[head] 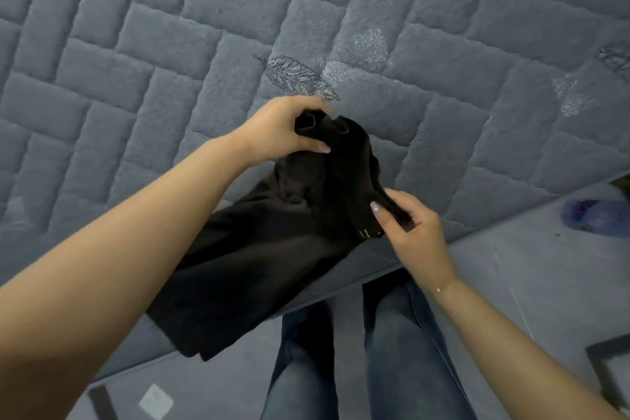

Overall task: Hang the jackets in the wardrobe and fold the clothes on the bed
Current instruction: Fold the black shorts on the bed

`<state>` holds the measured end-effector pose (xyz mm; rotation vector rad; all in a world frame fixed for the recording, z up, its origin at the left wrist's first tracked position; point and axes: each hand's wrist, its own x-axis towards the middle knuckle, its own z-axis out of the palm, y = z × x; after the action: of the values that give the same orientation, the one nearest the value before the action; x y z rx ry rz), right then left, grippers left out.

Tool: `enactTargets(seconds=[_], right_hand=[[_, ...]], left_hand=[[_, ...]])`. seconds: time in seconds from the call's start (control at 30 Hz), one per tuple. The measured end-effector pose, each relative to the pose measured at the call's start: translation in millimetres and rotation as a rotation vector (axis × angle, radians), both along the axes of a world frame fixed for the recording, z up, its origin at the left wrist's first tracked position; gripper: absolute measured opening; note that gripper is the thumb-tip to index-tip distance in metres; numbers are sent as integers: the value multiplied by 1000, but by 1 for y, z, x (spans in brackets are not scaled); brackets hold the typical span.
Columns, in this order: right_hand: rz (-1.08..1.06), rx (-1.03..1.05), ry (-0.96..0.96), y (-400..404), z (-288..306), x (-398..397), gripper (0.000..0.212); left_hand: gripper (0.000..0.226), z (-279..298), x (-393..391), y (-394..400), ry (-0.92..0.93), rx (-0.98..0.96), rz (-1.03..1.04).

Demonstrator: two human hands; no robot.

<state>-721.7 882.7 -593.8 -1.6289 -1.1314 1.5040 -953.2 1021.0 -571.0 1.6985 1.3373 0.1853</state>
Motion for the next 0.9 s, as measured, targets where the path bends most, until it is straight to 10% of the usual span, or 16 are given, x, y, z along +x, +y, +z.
enactTargets(seconds=[0.23,0.63,0.9], right_hand=[[467,238,-69,-97,49,-122,22],[1313,108,-325,-192,-16,-257,48],[1124,606,-508,-91,-12,-220,43]], left_hand=[[34,53,-152,-146,177,296,-117],[42,-43,-287,-332,428,251,48],[26,-8,-179,-337,386,341,904]])
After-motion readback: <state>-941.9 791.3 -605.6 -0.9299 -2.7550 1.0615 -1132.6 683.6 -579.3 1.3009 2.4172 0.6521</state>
